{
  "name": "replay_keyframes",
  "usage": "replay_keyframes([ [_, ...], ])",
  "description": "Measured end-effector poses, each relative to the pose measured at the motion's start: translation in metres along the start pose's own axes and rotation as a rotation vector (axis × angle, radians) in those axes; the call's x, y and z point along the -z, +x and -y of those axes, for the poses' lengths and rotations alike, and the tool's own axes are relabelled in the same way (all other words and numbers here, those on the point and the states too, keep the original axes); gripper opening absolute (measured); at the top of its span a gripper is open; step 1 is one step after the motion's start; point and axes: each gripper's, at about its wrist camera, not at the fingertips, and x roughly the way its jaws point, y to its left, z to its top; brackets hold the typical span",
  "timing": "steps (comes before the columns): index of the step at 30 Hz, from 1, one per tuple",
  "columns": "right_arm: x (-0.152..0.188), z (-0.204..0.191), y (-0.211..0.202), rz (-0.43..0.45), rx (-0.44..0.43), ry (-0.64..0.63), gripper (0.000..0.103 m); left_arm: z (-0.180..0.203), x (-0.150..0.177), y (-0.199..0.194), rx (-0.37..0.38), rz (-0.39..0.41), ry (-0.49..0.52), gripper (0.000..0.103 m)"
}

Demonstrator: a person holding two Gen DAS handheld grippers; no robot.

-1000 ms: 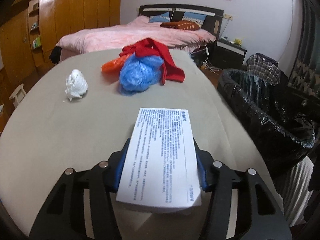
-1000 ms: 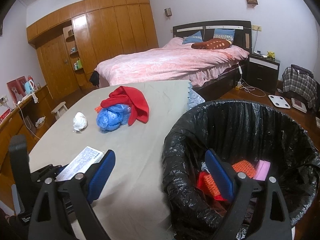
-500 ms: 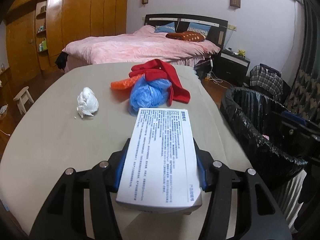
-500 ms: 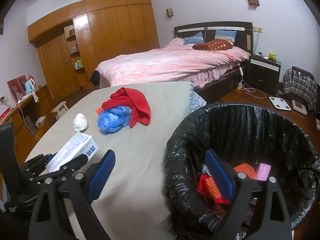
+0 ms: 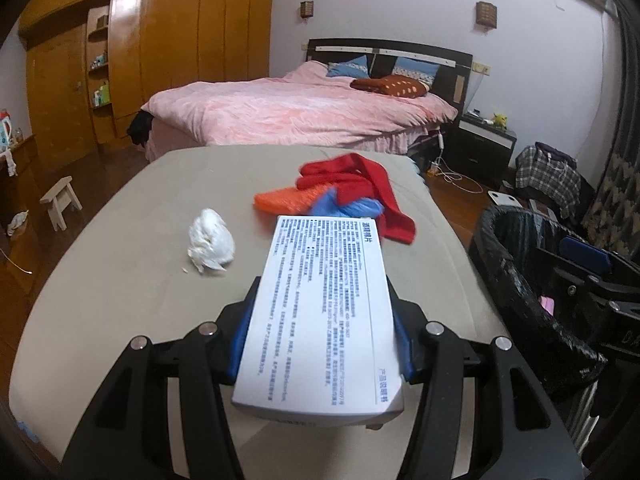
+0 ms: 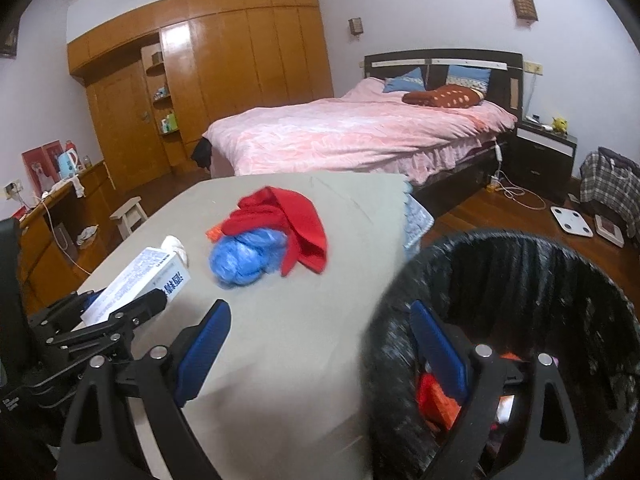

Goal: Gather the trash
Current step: 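Grasp the blue plastic bag with the right tool while the left tool holds the box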

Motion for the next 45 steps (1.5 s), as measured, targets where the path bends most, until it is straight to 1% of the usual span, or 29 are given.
replay_keyframes([
  [4,-0.012,-0.019,0.013,0.01,-0.026,-0.028,0.089,-0.019,-0.009,0.0,-0.03,0.02,-0.016,0.053],
  [7,-0.02,-0.036,0.027,0.011,-0.043,-0.051,0.085,-0.036,-0.015,0.0,-0.065,0.033,-0.028,0.053],
  [10,-0.024,-0.05,0.047,-0.008,-0.057,-0.072,0.077,-0.054,-0.019,0.003,-0.1,0.039,-0.039,0.053],
  [12,-0.025,-0.058,0.062,-0.026,-0.069,-0.078,0.069,-0.066,-0.021,0.006,-0.125,0.043,-0.041,0.053],
  [14,-0.025,-0.064,0.077,-0.043,-0.076,-0.083,0.065,-0.074,-0.024,0.008,-0.14,0.044,-0.045,0.053],
  [19,-0.024,-0.073,0.114,-0.103,-0.077,-0.061,0.064,-0.095,-0.027,0.017,-0.169,0.037,-0.061,0.053],
  [24,-0.021,-0.082,0.15,-0.171,-0.026,-0.085,0.064,-0.107,-0.03,0.023,-0.179,0.035,-0.074,0.053],
  [28,-0.019,-0.086,0.168,-0.208,-0.015,-0.089,0.064,-0.111,-0.032,0.028,-0.181,0.035,-0.08,0.053],
  [29,-0.018,-0.086,0.171,-0.219,-0.013,-0.089,0.064,-0.112,-0.032,0.029,-0.183,0.036,-0.079,0.053],
  [30,-0.019,-0.086,0.173,-0.225,-0.013,-0.085,0.059,-0.112,-0.033,0.03,-0.184,0.037,-0.078,0.053],
  [33,-0.018,-0.084,0.168,-0.225,-0.043,-0.081,0.051,-0.113,-0.034,0.031,-0.184,0.038,-0.079,0.053],
  [35,-0.018,-0.083,0.16,-0.22,-0.067,-0.073,0.048,-0.113,-0.035,0.032,-0.183,0.037,-0.08,0.054],
  [40,-0.015,-0.081,0.128,-0.195,-0.12,-0.069,0.048,-0.107,-0.034,0.026,-0.176,0.04,-0.073,0.054],
  [45,-0.006,-0.079,0.101,-0.192,-0.145,-0.098,0.048,-0.097,-0.029,0.018,-0.166,0.044,-0.056,0.054],
])
